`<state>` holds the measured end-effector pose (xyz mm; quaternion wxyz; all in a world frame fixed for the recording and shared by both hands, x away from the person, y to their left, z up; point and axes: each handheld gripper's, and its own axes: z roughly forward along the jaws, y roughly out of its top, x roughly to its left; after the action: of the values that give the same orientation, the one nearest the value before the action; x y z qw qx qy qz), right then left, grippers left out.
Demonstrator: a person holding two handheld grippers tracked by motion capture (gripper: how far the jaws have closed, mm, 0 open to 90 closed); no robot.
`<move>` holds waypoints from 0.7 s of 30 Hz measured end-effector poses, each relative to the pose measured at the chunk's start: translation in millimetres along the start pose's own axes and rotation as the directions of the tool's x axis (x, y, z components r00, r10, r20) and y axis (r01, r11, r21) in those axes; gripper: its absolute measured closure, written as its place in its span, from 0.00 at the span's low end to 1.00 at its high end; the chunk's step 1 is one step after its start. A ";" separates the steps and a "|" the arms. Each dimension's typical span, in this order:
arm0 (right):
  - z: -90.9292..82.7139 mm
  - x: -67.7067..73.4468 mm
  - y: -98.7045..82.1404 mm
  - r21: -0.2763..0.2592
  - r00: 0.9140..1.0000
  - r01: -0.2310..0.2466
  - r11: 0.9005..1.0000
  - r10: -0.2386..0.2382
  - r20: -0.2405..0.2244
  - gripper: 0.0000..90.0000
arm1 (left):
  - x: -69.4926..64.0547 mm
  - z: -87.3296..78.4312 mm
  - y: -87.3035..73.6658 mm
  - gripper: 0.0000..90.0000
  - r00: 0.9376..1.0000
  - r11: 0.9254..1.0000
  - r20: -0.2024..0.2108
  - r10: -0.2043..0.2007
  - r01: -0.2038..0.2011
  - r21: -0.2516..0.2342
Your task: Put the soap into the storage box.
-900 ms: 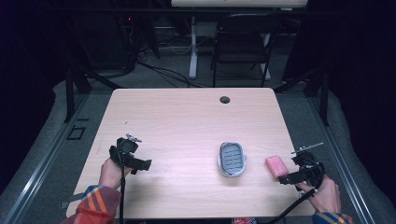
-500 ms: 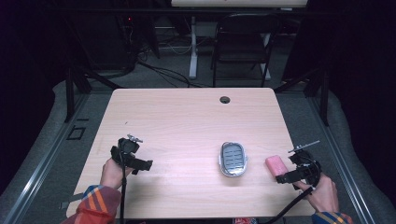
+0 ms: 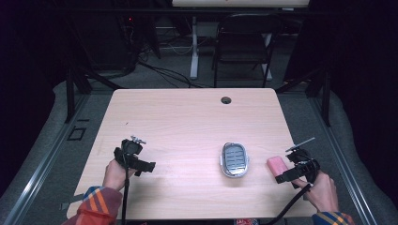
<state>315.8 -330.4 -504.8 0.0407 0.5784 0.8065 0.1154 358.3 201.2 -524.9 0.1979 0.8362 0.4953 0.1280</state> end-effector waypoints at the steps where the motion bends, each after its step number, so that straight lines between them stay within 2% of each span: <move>1: 0.3 0.4 0.5 -0.008 1.000 -0.006 1.000 0.006 -0.002 0.00 | 0.3 0.1 -0.2 0.00 1.000 1.000 0.000 0.000 0.000 0.003; 12: 4.5 2.7 14.2 0.004 1.000 0.005 1.000 -0.005 -0.015 0.00 | -0.4 1.2 -0.3 0.00 1.000 1.000 0.004 0.008 -0.008 0.003; 14: 7.6 4.2 16.4 -0.013 1.000 -0.016 1.000 0.016 -0.025 0.00 | -0.1 1.3 -0.5 0.00 1.000 1.000 0.004 0.007 -0.007 0.001; 16: 8.2 3.5 20.5 0.018 1.000 -0.001 1.000 0.001 -0.021 0.00 | -0.1 1.6 -0.4 0.00 1.000 1.000 0.003 0.005 -0.005 0.002; 19: 11.3 3.1 25.4 0.027 1.000 -0.002 1.000 0.002 -0.020 0.00 | -0.9 2.2 0.0 0.00 1.000 1.000 0.005 0.005 -0.005 0.004; 21: 14.8 3.3 27.4 0.006 0.999 -0.028 1.000 0.029 -0.016 0.00 | -1.5 2.6 0.2 0.00 1.000 1.000 0.006 0.004 -0.004 0.004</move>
<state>343.0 -316.9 -512.6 0.0310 0.5890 0.7988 0.1183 358.8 199.3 -527.2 0.1974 0.8380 0.4932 0.1247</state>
